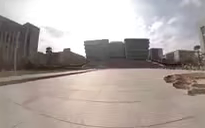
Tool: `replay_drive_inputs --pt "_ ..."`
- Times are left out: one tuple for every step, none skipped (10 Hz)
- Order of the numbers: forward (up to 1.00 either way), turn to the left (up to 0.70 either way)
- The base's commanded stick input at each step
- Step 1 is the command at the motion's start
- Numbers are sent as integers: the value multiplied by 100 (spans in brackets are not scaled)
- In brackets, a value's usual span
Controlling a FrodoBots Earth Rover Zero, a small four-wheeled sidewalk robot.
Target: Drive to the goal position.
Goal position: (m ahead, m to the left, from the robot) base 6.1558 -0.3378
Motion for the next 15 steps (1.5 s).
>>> replay_drive_inputs --pt "94 0" --pt "94 0" --pt "95 0" --pt "95 0" --pt "95 0" --pt "95 0" --pt "96 0" --pt "98 0" --pt "98 -7" --pt "98 -28" --pt "98 -21" --pt "98 0" --pt "98 0" --pt "98 0" --pt "98 0"
